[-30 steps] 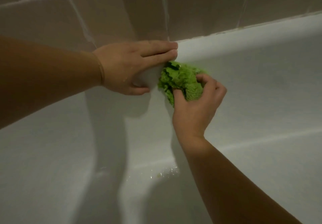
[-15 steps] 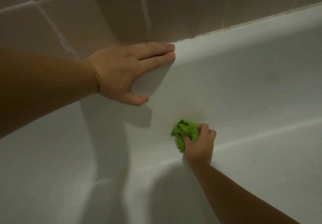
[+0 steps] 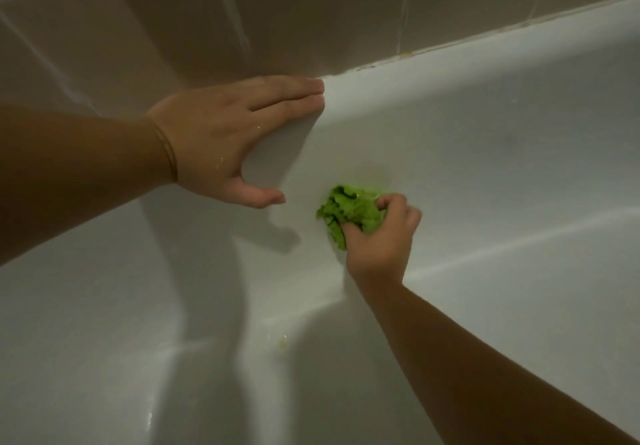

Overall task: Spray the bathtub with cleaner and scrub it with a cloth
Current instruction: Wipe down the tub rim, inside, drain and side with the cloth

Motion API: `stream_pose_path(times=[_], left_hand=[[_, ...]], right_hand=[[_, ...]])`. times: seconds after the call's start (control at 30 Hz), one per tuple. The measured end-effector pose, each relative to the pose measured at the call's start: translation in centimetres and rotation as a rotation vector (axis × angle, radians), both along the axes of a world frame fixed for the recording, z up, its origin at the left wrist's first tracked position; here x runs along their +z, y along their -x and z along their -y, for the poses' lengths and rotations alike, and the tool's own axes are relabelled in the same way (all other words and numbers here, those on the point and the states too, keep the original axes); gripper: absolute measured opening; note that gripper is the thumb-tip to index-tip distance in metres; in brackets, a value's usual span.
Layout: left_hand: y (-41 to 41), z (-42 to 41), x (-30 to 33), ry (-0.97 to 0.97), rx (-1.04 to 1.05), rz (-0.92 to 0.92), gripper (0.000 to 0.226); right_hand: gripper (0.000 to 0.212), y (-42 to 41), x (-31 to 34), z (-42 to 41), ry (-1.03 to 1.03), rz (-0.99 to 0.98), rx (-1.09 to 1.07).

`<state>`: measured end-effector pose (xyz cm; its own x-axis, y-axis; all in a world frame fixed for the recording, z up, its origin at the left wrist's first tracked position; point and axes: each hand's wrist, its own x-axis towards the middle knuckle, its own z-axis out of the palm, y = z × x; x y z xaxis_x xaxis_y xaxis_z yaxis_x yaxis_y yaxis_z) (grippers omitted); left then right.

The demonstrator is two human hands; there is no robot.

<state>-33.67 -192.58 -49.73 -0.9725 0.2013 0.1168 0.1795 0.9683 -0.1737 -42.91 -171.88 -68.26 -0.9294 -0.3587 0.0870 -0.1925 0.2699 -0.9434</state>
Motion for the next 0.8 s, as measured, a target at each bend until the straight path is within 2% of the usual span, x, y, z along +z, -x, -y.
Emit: stream_pose_path(times=[0.1,0.23,0.37,0.5,0.67,0.8], left_hand=[[0.0,-0.2,0.1,-0.005,0.011,0.013,0.114],[-0.1,-0.3,0.1,-0.024,0.017,0.015,0.115],[-0.1,-0.2,0.1,-0.059,0.018,0.009,0.115],[0.0,-0.2,0.0,-0.087,0.011,0.0,0.113],[-0.1,0.0,-0.1,-0.097,0.004,-0.014,0.109],[0.0,-0.1,-0.2,-0.106,-0.005,-0.035,0.107]], right_hand=[[0.047,-0.2,-2.1,-0.7,-0.09,0.035,0.027],[0.044,0.4,0.5,0.0,0.04,-0.011,-0.048],[0.047,2.1,6.1,0.7,0.204,-0.079,-0.102],[0.05,3.0,8.7,1.9,0.257,-0.099,-0.154],[0.053,2.1,5.3,1.8,0.218,-0.184,-0.141],[0.055,1.3,-1.1,0.7,0.019,-0.262,-0.115]])
